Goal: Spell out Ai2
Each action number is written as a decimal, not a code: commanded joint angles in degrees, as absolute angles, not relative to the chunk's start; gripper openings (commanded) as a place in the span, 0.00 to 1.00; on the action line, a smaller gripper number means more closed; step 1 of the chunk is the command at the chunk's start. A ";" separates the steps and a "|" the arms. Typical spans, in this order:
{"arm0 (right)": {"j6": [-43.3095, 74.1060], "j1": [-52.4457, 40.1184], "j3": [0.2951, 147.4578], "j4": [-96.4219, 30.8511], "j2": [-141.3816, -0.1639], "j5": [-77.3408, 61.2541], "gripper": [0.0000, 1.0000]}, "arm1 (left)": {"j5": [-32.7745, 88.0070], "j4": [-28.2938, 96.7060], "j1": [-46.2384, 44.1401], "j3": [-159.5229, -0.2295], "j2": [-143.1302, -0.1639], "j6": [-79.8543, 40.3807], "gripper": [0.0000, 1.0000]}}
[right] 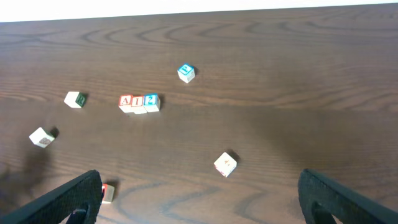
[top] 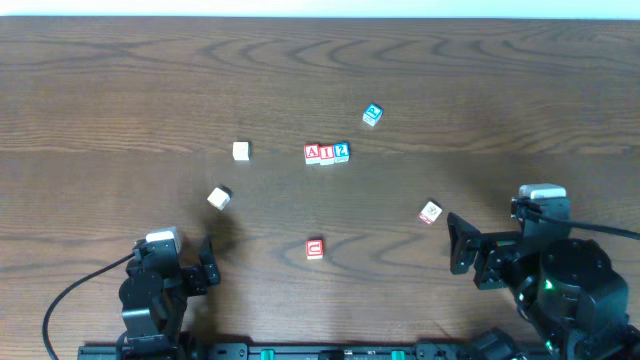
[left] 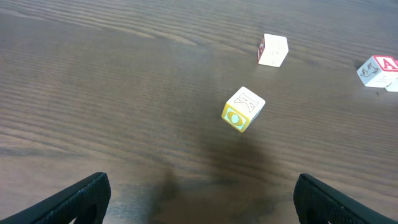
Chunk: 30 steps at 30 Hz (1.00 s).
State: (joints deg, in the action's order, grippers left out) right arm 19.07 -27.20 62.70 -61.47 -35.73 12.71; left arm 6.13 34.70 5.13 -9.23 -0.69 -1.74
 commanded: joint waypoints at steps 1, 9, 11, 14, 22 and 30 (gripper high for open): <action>19.88 -27.51 62.54 -61.36 -35.64 13.30 0.99 | 5.37 34.83 4.89 -8.91 -0.25 -2.57 0.95; 19.88 -27.51 62.54 -61.36 -35.64 13.30 0.99 | 5.37 34.83 4.89 -8.91 -0.25 -2.57 0.95; 19.88 -27.51 62.54 -61.36 -35.64 13.30 0.99 | 5.37 34.83 4.89 -8.91 -0.25 -2.57 0.95; 19.88 -27.51 62.54 -61.36 -35.64 13.30 0.99 | 5.37 34.83 4.89 -8.91 -0.25 -2.57 0.95; 14.48 -27.44 62.54 -61.78 -35.64 16.71 0.99 | 5.37 34.83 4.89 -8.88 -0.25 -2.57 0.95; -2.22 -20.21 50.17 -56.14 -26.00 12.21 0.99 | 5.37 34.83 4.89 -8.91 -0.25 -2.57 0.95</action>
State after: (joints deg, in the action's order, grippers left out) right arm 5.08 -23.73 55.37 -57.47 -30.74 14.22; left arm 5.96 34.74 5.13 -9.23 -0.69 -1.74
